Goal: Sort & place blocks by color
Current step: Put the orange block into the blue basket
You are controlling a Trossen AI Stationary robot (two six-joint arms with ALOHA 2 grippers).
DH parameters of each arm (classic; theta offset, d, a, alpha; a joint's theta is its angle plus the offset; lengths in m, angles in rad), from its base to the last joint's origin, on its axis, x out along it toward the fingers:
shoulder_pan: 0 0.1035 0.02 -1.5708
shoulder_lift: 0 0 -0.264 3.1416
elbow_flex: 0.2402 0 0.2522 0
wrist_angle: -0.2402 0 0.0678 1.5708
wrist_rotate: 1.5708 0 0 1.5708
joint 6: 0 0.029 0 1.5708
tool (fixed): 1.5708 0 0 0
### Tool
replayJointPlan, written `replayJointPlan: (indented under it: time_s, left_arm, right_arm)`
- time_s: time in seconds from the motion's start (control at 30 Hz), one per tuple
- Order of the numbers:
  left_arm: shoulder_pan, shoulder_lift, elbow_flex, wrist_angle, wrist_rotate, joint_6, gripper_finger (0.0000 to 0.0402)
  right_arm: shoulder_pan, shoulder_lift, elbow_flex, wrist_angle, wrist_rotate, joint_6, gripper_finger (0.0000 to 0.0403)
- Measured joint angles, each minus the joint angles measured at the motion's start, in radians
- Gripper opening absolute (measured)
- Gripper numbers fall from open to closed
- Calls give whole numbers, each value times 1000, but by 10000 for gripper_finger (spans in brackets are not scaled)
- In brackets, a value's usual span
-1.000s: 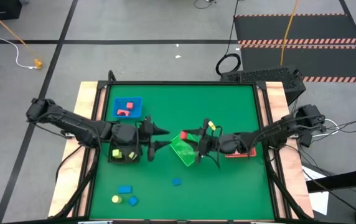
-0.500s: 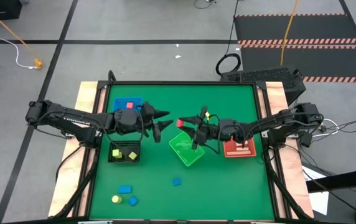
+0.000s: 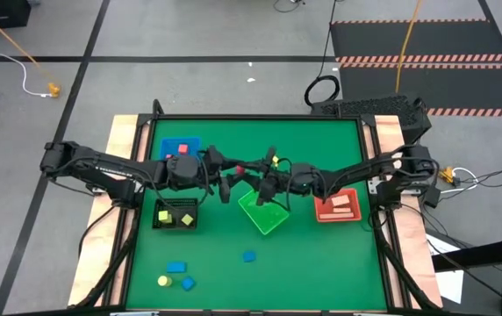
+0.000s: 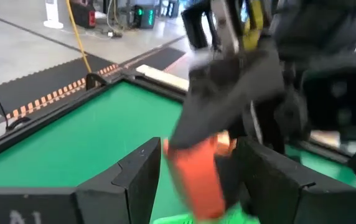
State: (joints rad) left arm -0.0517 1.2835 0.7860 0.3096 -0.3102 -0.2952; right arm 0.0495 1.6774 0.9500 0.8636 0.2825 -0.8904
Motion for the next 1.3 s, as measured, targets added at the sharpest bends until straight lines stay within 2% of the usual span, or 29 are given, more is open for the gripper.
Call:
replayJointPlan:
  time_s: [0.2, 0.3, 0.43, 0.57, 0.8, 0.87, 0.93, 1.07, 1.13, 1.3]
  left_arm:
    - [0, 8, -1, -13, -3, -1, 200]
    - [1, 7, -1, -24, -8, 0, 157]
    - [1, 7, -1, -30, -8, 24, 79]
    - [2, 6, 0, -29, -3, 19, 73]
    - [2, -2, 0, -41, -5, 18, 65]
    - [3, -3, 0, -52, -7, 17, 65]
    - [8, -4, 1, -61, -11, 17, 65]
    - [31, -5, 1, -117, -36, 12, 65]
    - [56, -9, 1, -166, -58, 13, 65]
    - [159, -13, 1, -345, -67, -35, 65]
  right_arm:
    - [5, 40, 16, -11, 11, -23, 125]
    - [5, 39, 16, -8, 28, -20, 125]
    - [6, 36, 16, -8, 26, -4, 127]
    - [7, 36, 16, -7, 39, 22, 140]
    - [30, 35, 16, -15, 109, 109, 192]
    - [47, 31, 15, -23, 165, 102, 202]
    - [64, 19, 15, -62, 273, 97, 208]
    - [104, -11, 15, -233, 479, 172, 211]
    - [122, -25, 14, -325, 528, 262, 210]
    - [152, -58, 14, -517, 558, 520, 206]
